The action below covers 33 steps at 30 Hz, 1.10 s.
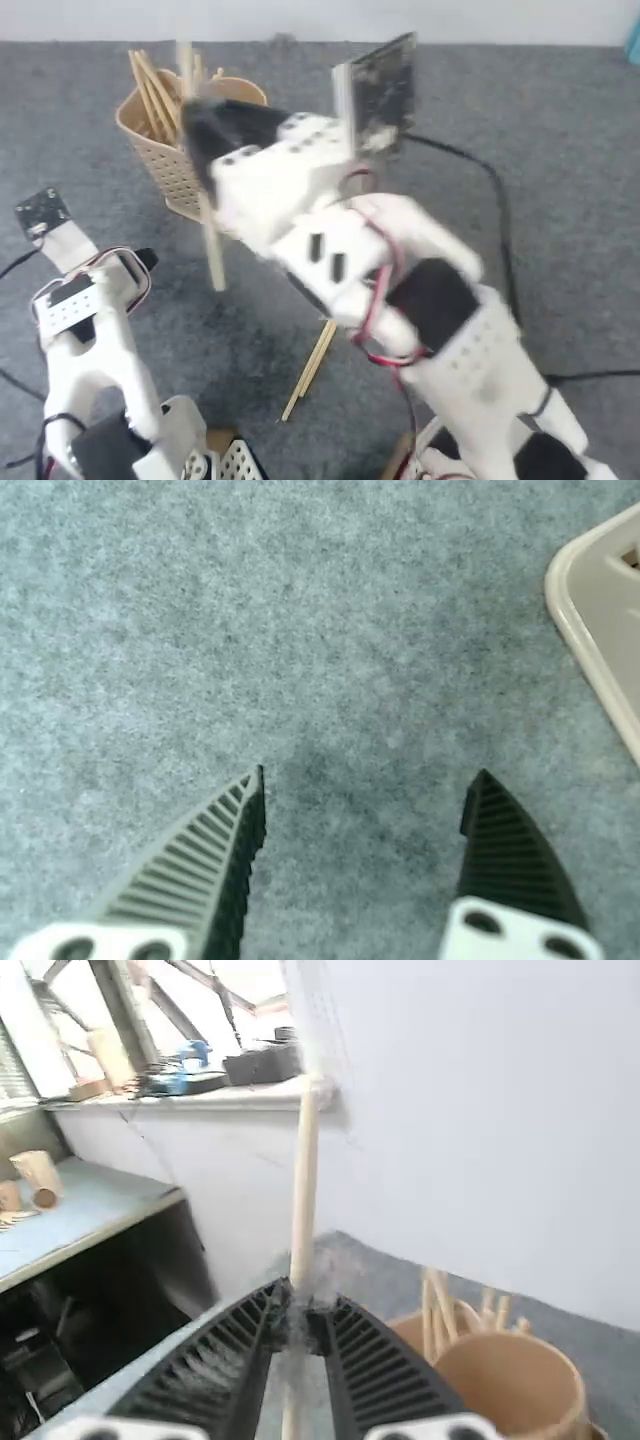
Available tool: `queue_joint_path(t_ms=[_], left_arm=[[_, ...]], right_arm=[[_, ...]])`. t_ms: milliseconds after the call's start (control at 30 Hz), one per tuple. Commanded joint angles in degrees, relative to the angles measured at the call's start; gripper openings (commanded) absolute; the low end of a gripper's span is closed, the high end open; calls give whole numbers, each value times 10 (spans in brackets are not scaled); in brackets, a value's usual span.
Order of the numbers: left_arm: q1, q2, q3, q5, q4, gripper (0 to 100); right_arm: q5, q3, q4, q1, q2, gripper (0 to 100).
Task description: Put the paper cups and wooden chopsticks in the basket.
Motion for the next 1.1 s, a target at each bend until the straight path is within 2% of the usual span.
queue_joint_path(t_ms=[0,167,333,500,767,1067], left_arm=[[0,0,-22,4,3,305],[1,0,-22,4,3,305],[1,0,-22,4,3,305],[1,0,-22,4,3,305],[12,0,-22,4,3,305],[12,0,-22,4,3,305]], right_arm=[[31,6,-108,-7,38,8],[189,6,-283,7,116,8],[308,6,-474,9,213,8],[335,-2,-616,9,293,8],[335,-104,-625,25,390,8],[333,-51,-624,57,430,28]])
